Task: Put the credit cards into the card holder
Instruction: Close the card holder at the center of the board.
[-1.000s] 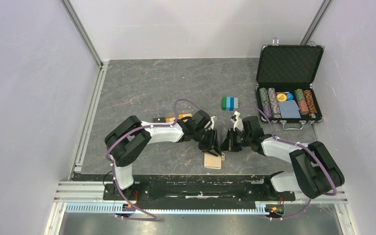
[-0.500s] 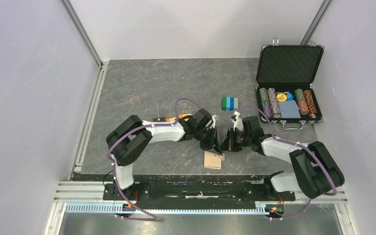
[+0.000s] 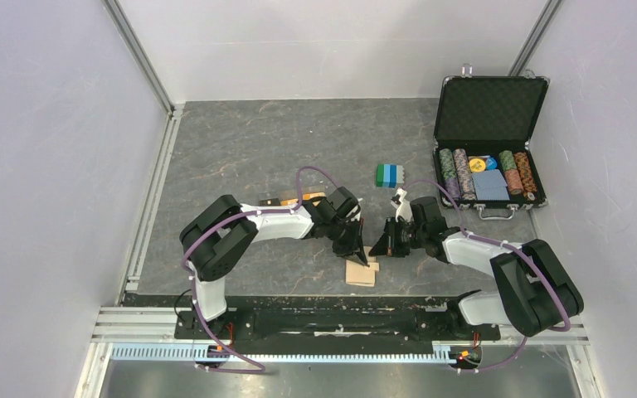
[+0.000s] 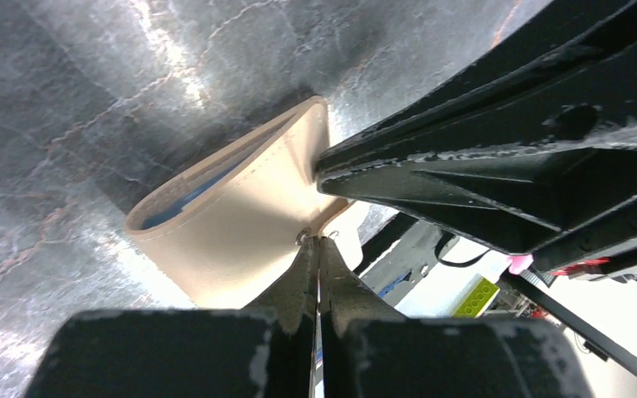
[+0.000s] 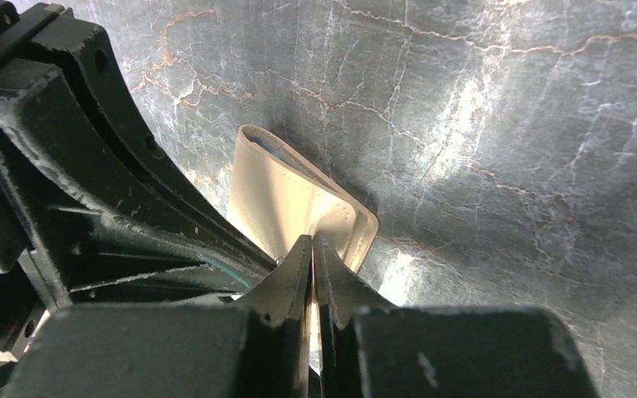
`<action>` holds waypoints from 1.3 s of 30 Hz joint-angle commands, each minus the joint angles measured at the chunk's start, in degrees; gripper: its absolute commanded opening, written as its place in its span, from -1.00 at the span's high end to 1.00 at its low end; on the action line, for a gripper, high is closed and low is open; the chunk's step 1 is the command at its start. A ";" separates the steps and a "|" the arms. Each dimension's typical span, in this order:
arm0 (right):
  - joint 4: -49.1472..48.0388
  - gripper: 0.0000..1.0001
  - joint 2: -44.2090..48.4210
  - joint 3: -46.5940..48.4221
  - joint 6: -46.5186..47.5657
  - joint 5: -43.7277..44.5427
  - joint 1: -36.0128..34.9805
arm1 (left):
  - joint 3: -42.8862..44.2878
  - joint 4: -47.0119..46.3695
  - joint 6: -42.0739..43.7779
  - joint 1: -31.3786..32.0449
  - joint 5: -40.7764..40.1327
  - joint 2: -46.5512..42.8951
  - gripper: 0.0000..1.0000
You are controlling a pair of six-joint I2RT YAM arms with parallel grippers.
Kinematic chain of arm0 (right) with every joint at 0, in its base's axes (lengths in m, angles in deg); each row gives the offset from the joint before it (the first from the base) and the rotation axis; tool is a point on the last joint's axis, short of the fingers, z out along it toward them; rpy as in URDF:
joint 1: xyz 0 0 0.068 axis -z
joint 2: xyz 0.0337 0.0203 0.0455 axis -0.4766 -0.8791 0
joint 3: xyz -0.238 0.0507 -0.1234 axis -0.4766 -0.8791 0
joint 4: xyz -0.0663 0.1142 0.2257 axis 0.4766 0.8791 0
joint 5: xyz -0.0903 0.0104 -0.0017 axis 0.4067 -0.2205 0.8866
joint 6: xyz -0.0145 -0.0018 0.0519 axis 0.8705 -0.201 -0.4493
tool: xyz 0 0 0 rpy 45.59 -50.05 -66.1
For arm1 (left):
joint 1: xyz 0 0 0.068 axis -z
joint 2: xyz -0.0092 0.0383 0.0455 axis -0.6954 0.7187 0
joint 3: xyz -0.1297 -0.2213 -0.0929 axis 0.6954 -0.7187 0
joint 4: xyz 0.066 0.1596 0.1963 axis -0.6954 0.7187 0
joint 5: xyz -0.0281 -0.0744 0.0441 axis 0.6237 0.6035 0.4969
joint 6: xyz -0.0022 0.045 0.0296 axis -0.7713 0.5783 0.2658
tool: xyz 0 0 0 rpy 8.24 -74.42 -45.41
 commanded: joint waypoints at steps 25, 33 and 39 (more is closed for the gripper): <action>3.93 0.92 0.24 1.07 4.31 4.49 -0.08 | 3.22 1.99 4.90 0.13 -5.36 -4.42 0.95; 3.90 0.92 0.37 0.90 4.44 4.67 -0.08 | 3.37 2.95 5.47 0.01 -6.69 -4.54 0.95; 3.89 0.92 0.38 0.90 4.44 4.55 -0.08 | 4.14 4.07 6.26 0.05 -6.53 -2.68 0.95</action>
